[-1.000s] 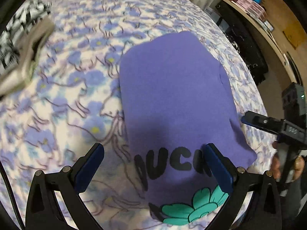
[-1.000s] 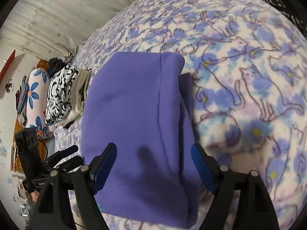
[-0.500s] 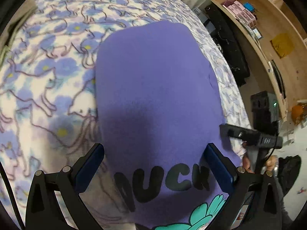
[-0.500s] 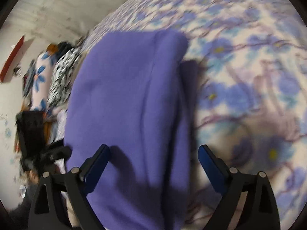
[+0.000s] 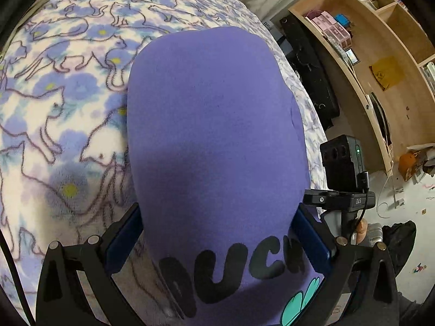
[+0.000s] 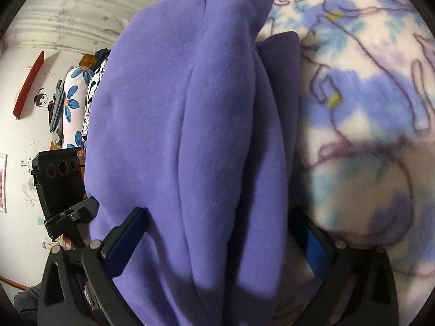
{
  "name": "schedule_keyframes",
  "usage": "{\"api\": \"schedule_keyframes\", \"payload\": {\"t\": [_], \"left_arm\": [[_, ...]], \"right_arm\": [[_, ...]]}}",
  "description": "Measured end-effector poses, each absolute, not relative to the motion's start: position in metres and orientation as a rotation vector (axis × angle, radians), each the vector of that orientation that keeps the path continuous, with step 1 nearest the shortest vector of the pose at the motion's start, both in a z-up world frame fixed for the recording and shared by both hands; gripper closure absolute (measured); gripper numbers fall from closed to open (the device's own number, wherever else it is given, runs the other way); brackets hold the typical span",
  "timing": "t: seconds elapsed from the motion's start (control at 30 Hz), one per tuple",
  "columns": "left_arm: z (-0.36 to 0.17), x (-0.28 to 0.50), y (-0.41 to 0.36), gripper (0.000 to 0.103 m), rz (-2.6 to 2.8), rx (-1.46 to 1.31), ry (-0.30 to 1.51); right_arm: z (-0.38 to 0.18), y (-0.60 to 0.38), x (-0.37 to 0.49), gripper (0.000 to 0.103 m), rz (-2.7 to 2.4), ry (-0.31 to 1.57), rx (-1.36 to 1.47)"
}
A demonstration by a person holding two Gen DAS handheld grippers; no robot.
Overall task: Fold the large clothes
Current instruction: 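Grasp the folded purple bundle with both tools and lift it, then carry the purple bundle with both tools to the black-and-white clothes stack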
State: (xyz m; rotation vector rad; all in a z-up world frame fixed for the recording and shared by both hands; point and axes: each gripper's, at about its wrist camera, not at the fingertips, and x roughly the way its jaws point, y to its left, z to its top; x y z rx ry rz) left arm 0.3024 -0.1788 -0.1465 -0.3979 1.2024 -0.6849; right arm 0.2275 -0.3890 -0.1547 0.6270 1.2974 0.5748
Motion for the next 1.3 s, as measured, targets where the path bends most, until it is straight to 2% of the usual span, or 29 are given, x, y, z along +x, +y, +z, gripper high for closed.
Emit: {"api": "schedule_keyframes", "payload": {"t": [0.5,0.53,0.57,0.87,1.1,1.3], "left_arm": [[-0.151,0.293,-0.176,0.000,-0.661,-0.455,1.338],[-0.152,0.293,-0.176,0.000,-0.663,-0.460,1.339],[-0.152,0.294,-0.178,0.000,-0.664,-0.463,1.339],[-0.154,0.296,-0.183,0.000,-0.654,-0.457,1.322],[-0.128,0.286,-0.183,0.000,-0.627,-0.369,1.244],[-0.098,0.267,-0.169,0.001,-0.604,-0.332,1.206]], "right_arm": [[-0.145,-0.367,0.228,0.002,0.575,1.251,0.553],[-0.144,-0.367,0.227,0.006,0.576,1.245,0.555],[-0.143,-0.368,0.225,0.016,0.590,1.236,0.567],[-0.126,-0.361,0.212,0.050,0.550,1.169,0.612],[-0.110,-0.355,0.198,0.061,0.521,1.122,0.648],[-0.093,-0.335,0.168,0.063,0.527,1.091,0.662]]}}
